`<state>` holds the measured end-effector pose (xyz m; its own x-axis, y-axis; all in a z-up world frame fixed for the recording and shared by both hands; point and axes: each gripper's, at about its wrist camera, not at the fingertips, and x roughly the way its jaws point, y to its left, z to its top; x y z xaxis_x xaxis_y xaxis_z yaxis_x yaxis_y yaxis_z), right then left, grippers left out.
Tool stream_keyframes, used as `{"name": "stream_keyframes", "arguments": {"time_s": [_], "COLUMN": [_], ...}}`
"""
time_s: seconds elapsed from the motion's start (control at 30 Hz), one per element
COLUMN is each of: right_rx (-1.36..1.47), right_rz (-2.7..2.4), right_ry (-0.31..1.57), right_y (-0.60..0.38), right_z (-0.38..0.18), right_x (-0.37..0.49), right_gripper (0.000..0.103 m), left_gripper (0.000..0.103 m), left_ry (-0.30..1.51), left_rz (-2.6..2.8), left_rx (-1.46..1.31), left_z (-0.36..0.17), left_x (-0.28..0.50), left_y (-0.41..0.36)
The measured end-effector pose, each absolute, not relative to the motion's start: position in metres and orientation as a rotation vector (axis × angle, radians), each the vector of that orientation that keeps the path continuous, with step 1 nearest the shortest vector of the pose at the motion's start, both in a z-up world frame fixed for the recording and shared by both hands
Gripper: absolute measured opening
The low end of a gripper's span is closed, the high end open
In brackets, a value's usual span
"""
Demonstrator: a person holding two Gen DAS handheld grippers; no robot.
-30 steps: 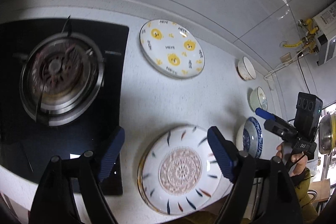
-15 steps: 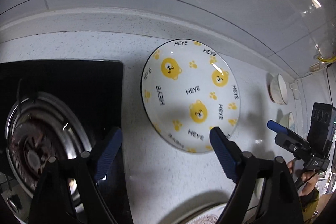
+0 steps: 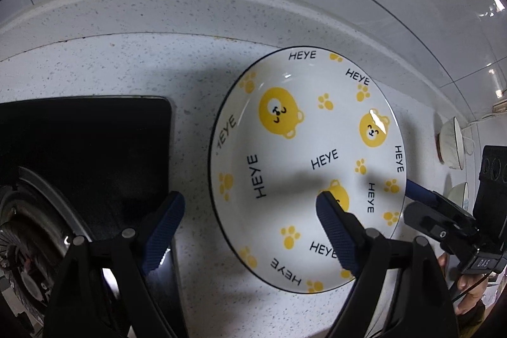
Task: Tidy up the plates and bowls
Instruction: 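Move the right tool to the smaller bear plate and grip its rim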
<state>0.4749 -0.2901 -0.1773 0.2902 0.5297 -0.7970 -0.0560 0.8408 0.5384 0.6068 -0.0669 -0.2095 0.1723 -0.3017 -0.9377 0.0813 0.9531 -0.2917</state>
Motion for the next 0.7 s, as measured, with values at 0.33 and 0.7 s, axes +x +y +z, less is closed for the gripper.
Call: {"name": "stream_keyframes", "arguments": {"time_s": [0.33,0.7], "right_rx": [0.443,0.403], "right_rz": [0.412,0.386], "right_ry": [1.239,1.264], "right_y": [-0.285,-0.284], "right_z": [-0.186,-0.195], "right_x": [0.483,0.487], "right_gripper": [0.063,0.031], "left_gripper": [0.085,0.085], "left_ry": [1.358,1.385], "left_rz": [-0.283,-0.314], "left_rx": [-0.156,-0.133], "left_z": [-0.214,-0.217], "left_x": [0.615,0.622], "left_y": [-0.081,-0.088]}}
